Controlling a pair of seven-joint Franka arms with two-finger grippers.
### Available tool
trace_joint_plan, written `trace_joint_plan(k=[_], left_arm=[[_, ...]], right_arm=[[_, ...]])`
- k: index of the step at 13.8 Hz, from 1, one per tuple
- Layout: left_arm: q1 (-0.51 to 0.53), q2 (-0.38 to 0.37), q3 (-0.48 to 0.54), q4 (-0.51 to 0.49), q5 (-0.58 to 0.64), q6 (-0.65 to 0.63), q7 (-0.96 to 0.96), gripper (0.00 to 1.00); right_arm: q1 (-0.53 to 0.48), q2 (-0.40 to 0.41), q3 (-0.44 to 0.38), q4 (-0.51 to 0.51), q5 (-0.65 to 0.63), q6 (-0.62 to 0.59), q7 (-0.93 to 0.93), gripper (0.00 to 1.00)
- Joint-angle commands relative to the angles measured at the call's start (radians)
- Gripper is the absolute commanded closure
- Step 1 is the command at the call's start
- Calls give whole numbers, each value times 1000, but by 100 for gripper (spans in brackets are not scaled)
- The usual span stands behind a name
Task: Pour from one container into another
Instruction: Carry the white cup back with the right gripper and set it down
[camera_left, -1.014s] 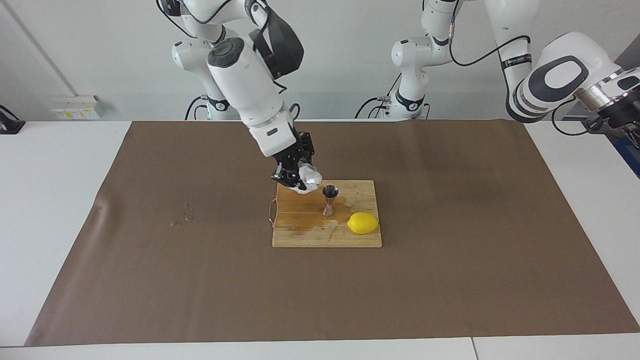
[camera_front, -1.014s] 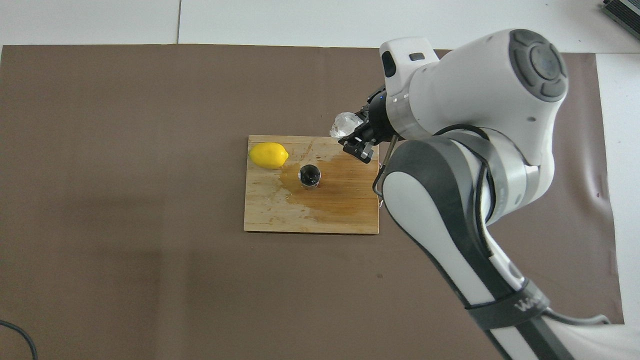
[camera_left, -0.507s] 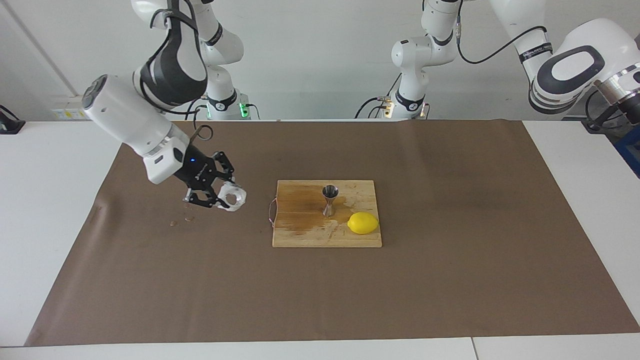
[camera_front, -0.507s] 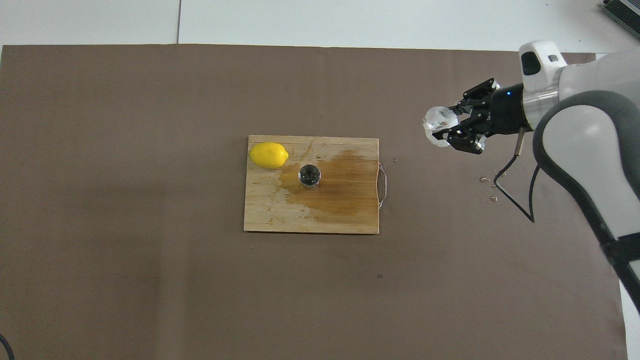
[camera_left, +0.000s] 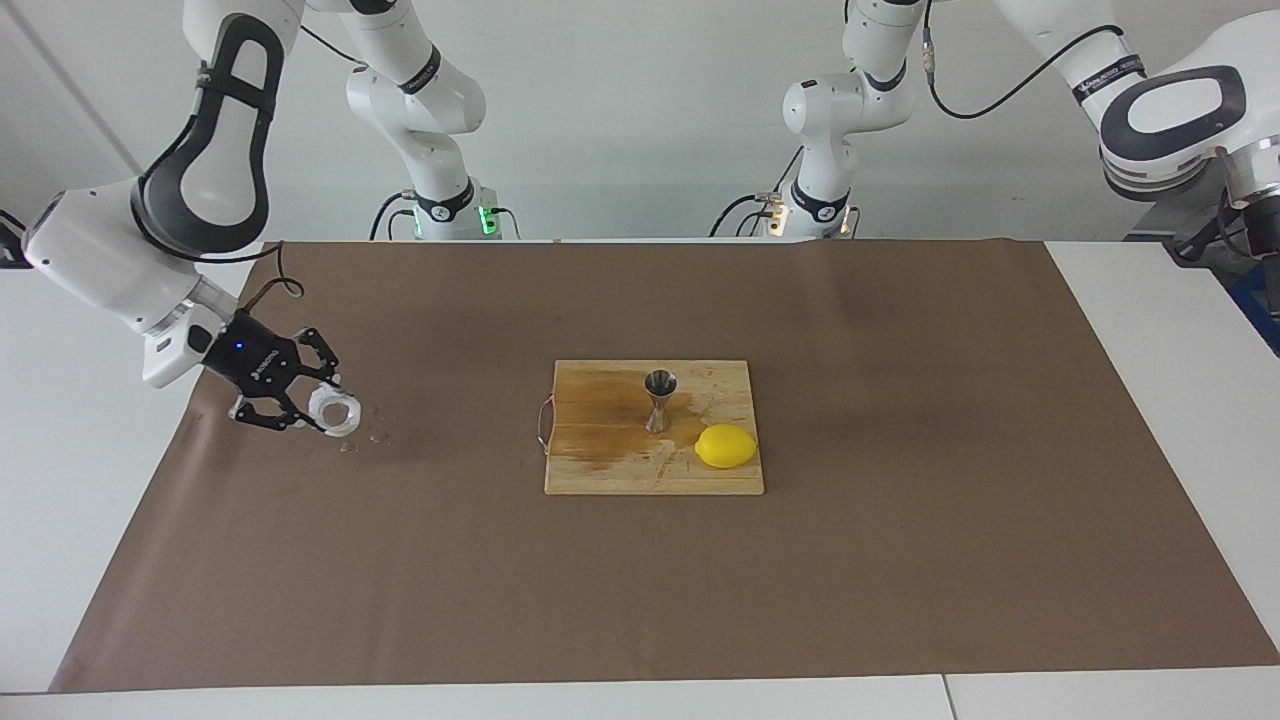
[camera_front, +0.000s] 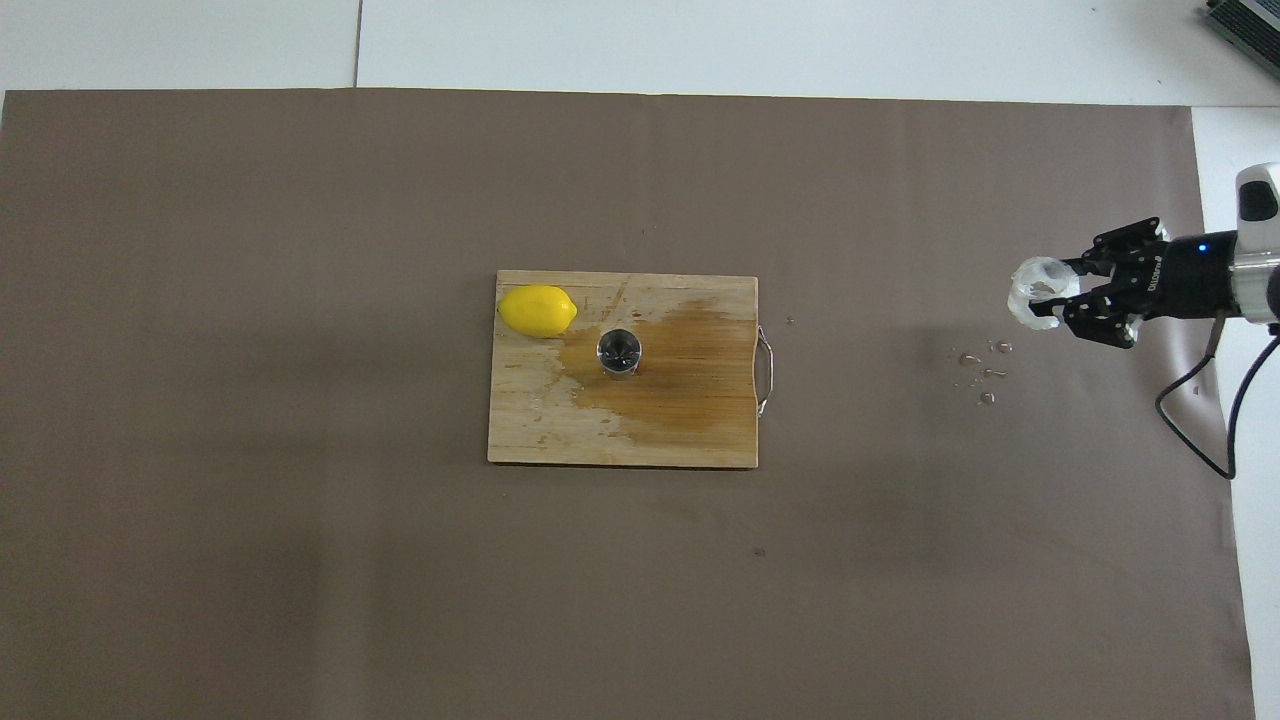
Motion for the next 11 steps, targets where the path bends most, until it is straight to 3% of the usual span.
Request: trace_joint_plan(k=[1, 5, 11], left_arm=[[-1, -4, 17, 28, 120, -147, -23, 0], [-2, -12, 16, 62, 240, -370, -57, 0], [-22, -57, 3, 54, 431, -621, -135, 0]], right_arm=[[-67, 43, 16, -14, 80, 13, -117, 98], [-138, 191, 16, -1, 276, -11, -410, 97], [-121, 187, 18, -41, 333, -47, -423, 93]])
